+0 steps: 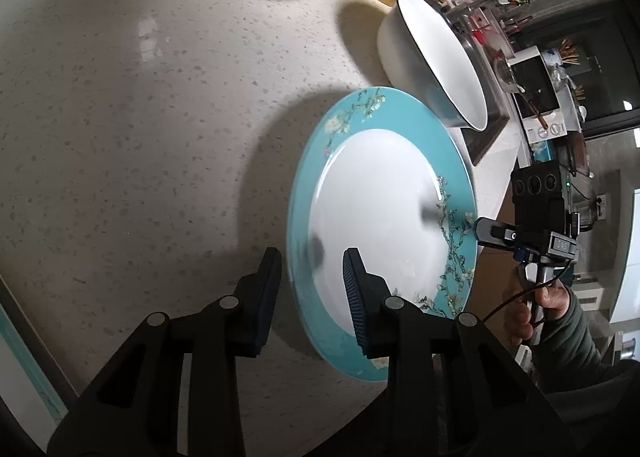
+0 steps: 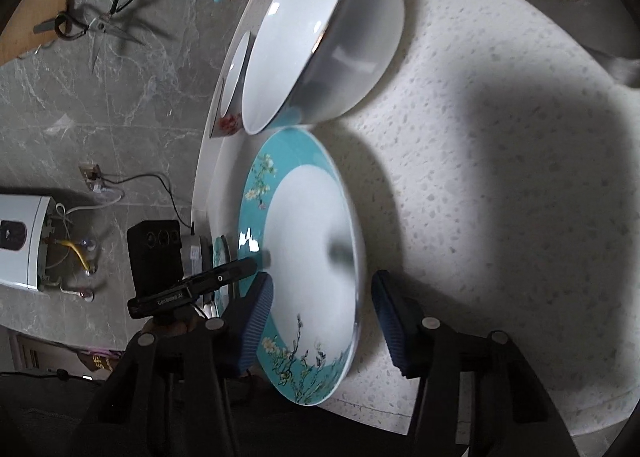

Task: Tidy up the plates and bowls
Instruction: 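Close the left tool on the second teal floral plate rim while the right tool grips it too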

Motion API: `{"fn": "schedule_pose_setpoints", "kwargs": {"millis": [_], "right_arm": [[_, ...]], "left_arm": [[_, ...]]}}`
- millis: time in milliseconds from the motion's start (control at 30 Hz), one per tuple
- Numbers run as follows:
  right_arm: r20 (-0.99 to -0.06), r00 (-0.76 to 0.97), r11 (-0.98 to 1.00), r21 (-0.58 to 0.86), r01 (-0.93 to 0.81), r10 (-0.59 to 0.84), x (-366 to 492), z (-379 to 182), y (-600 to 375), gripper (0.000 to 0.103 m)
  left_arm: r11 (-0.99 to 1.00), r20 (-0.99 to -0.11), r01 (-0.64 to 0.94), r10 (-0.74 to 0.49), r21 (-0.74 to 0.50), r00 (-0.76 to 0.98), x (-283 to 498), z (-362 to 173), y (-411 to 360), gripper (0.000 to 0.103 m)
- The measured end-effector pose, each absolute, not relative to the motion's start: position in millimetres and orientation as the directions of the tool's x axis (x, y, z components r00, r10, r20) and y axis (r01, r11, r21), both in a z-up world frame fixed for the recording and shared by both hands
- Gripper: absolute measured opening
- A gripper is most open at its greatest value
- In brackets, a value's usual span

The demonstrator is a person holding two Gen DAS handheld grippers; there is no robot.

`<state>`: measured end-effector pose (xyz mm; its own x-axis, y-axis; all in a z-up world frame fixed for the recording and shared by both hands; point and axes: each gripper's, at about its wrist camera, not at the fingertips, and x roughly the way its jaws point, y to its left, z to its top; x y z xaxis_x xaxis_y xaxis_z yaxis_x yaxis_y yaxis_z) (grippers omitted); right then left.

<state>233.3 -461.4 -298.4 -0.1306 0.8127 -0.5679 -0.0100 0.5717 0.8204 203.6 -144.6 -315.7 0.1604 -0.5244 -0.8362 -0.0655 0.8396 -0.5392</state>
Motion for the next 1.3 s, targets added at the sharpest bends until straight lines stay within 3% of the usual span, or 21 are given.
{"fn": "schedule_pose_setpoints", "kwargs": {"millis": [500,567,633,700,800,1300], "right_arm": [[-0.561,-0.185,0.576,0.817,0.036,0.807,239.7,-300.9,-457.5,0.055],[-0.586,-0.181,0.601,0.799,0.036,0.790,238.7,-301.4,-458.8,0.045],[-0.613,-0.183,0.630,0.775,0.050,0.768,238.5,-305.9,-462.4,0.022],[-0.636,-0.185,0.652,0.757,0.038,0.749,237.2,-306.7,-463.0,0.012],[-0.652,-0.188,0.666,0.746,0.017,0.734,235.2,-304.3,-461.4,0.011],[-0.745,-0.146,0.750,0.661,-0.030,0.651,230.2,-291.8,-448.6,0.008]], "left_arm": [[0.833,-0.831,-0.071,-0.533,-0.549,0.160,203.2,-314.3,-148.8,0.026],[0.839,-0.836,-0.076,-0.523,-0.540,0.168,203.8,-313.7,-148.1,0.025],[0.845,-0.843,-0.084,-0.509,-0.528,0.175,204.3,-313.9,-146.7,0.019],[0.842,-0.841,-0.092,-0.511,-0.531,0.179,203.9,-315.4,-144.5,0.016],[0.849,-0.847,-0.093,-0.501,-0.521,0.178,203.6,-317.2,-142.8,0.008],[0.883,-0.873,-0.061,-0.446,-0.465,0.198,200.1,-305.8,-147.0,0.008]]}}
